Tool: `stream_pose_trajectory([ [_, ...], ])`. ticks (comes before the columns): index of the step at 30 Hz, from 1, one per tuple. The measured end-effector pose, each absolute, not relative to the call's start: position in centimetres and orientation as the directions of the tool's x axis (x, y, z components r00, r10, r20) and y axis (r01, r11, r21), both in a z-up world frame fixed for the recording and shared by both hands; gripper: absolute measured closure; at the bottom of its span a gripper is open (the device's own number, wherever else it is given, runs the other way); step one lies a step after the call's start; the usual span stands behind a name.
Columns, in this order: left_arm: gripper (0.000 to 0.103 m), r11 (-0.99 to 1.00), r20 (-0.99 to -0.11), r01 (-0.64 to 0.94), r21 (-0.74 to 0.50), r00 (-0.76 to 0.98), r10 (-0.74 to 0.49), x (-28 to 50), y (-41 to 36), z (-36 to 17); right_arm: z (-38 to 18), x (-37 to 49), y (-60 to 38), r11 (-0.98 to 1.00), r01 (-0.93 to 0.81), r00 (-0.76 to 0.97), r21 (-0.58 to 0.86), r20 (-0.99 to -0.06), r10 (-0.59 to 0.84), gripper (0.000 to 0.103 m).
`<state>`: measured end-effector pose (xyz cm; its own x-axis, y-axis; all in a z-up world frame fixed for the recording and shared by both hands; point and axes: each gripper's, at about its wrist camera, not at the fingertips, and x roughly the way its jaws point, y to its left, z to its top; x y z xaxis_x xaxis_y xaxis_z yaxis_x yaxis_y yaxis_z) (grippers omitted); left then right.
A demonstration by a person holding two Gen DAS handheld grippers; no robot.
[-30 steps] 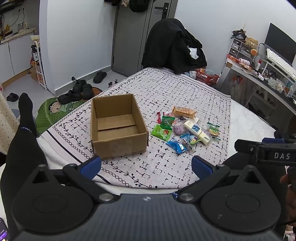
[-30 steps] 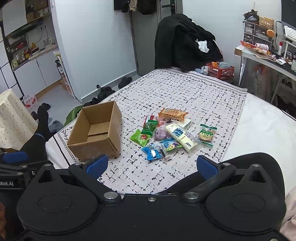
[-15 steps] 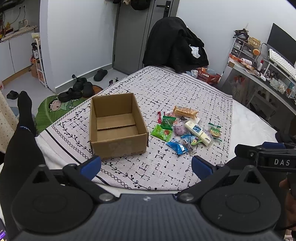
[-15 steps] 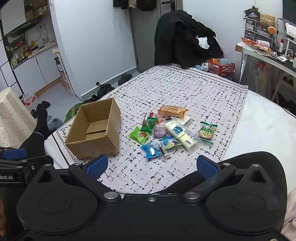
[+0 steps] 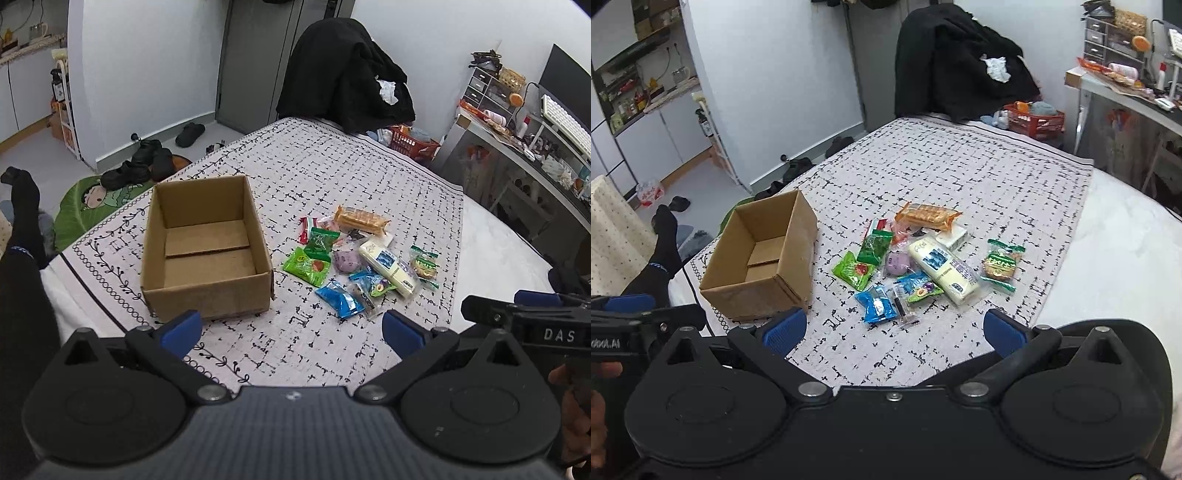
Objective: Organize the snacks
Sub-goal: 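Lower both grippers toward the snack pile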
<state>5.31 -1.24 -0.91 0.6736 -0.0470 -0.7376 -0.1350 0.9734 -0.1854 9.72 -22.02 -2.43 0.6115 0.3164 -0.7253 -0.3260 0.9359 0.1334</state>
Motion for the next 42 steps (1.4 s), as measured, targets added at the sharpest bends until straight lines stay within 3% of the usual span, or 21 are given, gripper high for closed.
stream_pose_trajectory([
  [7,0.000,0.963,-0.746,-0.146,-0.225,0.662,-0.074,8.3,-1.7,-2.5,-3.8,13.1,-23.6,0.926,-0.336,0.590,0.170,-0.729,0.348,0.001],
  [11,0.002,0.959,-0.756,-0.147,-0.243,0.648,-0.092,10.3,-2.4,-3.6,-5.0,15.5,-24.6,0.919,-0.345,0.547,0.191,-0.755,0.362,0.018],
  [17,0.007,0.957,-0.779,-0.156,-0.247,0.619,-0.100,13.1,-3.5,-5.2,-6.6,18.6,-25.6,0.906,-0.357,0.490,0.227,-0.780,0.389,0.021],
  [23,0.010,0.960,-0.801,-0.147,-0.238,0.588,-0.109,15.9,-5.6,-6.6,-7.9,21.2,-26.0,0.895,-0.371,0.436,0.248,-0.804,0.404,0.032],
  [42,0.042,0.926,-0.892,-0.254,-0.280,0.425,-0.153,22.3,-7.0,-12.9,-12.1,27.6,-26.4,0.867,-0.419,0.306,0.270,-0.857,0.415,0.041],
])
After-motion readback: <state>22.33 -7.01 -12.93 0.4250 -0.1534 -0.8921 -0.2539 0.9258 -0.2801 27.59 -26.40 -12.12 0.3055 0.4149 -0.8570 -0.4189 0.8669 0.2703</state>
